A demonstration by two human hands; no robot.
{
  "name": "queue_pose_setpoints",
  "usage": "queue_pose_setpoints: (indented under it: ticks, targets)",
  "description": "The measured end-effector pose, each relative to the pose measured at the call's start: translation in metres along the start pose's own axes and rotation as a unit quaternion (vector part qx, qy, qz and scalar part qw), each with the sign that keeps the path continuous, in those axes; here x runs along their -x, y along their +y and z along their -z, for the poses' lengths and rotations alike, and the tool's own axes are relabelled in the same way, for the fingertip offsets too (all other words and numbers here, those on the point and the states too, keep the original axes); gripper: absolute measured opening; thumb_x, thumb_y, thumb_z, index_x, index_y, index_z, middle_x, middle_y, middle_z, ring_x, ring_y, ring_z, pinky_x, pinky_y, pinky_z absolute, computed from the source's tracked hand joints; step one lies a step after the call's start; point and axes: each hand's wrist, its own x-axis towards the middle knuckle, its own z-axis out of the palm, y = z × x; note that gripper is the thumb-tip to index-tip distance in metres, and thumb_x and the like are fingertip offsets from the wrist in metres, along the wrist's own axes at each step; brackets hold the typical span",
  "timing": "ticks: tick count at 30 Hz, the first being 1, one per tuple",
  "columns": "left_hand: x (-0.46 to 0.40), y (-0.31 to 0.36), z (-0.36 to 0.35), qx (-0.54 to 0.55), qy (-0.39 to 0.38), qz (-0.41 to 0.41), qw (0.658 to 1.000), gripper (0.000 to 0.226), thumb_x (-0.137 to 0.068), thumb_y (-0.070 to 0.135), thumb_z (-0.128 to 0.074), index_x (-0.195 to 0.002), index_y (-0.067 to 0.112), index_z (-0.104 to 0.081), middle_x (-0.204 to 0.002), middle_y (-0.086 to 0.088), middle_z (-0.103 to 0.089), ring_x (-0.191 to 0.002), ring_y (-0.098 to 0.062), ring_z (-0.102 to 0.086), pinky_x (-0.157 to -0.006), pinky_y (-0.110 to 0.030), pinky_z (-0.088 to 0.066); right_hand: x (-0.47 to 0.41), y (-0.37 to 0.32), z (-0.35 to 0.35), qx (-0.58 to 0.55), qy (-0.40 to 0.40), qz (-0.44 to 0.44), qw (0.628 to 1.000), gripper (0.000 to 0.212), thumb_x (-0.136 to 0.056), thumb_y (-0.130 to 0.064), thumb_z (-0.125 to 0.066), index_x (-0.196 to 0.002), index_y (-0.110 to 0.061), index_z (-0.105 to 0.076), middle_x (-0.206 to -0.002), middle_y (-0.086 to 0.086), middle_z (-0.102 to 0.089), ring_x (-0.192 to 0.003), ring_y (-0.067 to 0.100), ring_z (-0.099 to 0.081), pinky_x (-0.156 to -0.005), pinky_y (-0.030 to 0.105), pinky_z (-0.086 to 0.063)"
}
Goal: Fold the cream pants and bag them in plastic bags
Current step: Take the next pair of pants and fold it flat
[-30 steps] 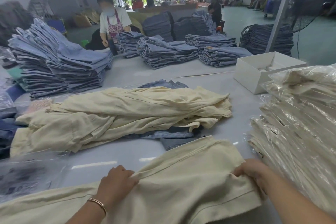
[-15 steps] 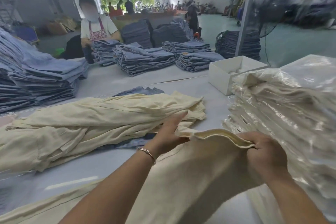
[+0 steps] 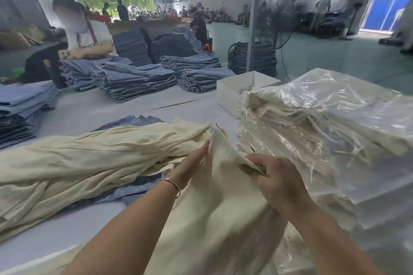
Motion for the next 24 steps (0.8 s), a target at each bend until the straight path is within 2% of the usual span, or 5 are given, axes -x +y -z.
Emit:
queue_pose_setpoints:
  ticks: [5, 9, 14, 19, 24]
  targets:
    - [0.034, -0.033, 0.041, -0.081, -0.01, 0.043, 0.996, 0.022, -0.1, 0.045, -0.035, -0.088, 0.04, -0.052, -0.095, 0.026, -0.043, -0.073, 0.033, -0.046, -0.07, 0.007, -0.033, -0.006, -0.013, 0.012, -0.151, 0.035, -0.02, 0.988, 0.029, -0.082, -0.043, -0.055, -0.078, -0.015, -0.064, -0.057, -0.002, -0.052, -0.054, 0.012, -0.047, -0.055, 0.033, -0.043]
    - [0.092, -0.039, 0.092, -0.235, -0.115, 0.121, 0.958, 0.034, -0.061, 0.054, -0.076, -0.066, 0.022, -0.066, -0.069, 0.002, -0.059, -0.067, -0.011, -0.049, -0.063, -0.023, -0.035, -0.027, -0.036, 0.031, -0.161, 0.091, -0.003, 0.983, 0.036, -0.084, -0.043, -0.054, -0.08, -0.008, -0.063, -0.06, 0.003, -0.052, -0.056, 0.017, -0.046, -0.056, 0.036, -0.042]
    - [0.14, -0.019, 0.158, -0.222, 0.166, 0.024, 0.961, 0.052, -0.065, 0.06, -0.074, -0.068, 0.012, -0.055, -0.068, -0.006, -0.042, -0.067, -0.021, -0.035, -0.059, -0.034, -0.024, -0.06, -0.04, 0.012, 0.085, 0.119, -0.017, 0.989, 0.024, -0.095, -0.033, -0.047, -0.078, -0.016, -0.047, -0.075, 0.01, -0.059, -0.079, 0.035, -0.057, -0.062, 0.037, -0.039]
    - [0.161, -0.034, 0.159, -0.578, 0.313, -0.016, 0.753, 0.058, -0.085, 0.048, -0.064, -0.129, 0.011, -0.056, -0.119, -0.016, -0.059, -0.111, -0.035, -0.053, -0.097, -0.044, -0.039, -0.072, -0.012, -0.056, 0.259, -0.113, -0.171, 0.944, 0.037, -0.091, -0.007, -0.039, -0.126, -0.014, -0.048, -0.124, 0.014, -0.057, -0.112, 0.034, -0.057, -0.081, 0.037, -0.044]
    - [0.249, -0.09, 0.112, -0.535, 0.377, -0.09, 0.751, 0.081, -0.091, 0.068, -0.027, -0.121, -0.001, -0.057, -0.114, -0.016, -0.06, -0.106, -0.033, -0.052, -0.098, -0.038, -0.035, -0.047, 0.038, -0.102, 0.297, -0.212, -0.199, 0.91, 0.047, -0.092, -0.005, -0.039, -0.135, -0.023, -0.048, -0.134, 0.005, -0.055, -0.121, 0.027, -0.054, -0.092, 0.036, -0.046]
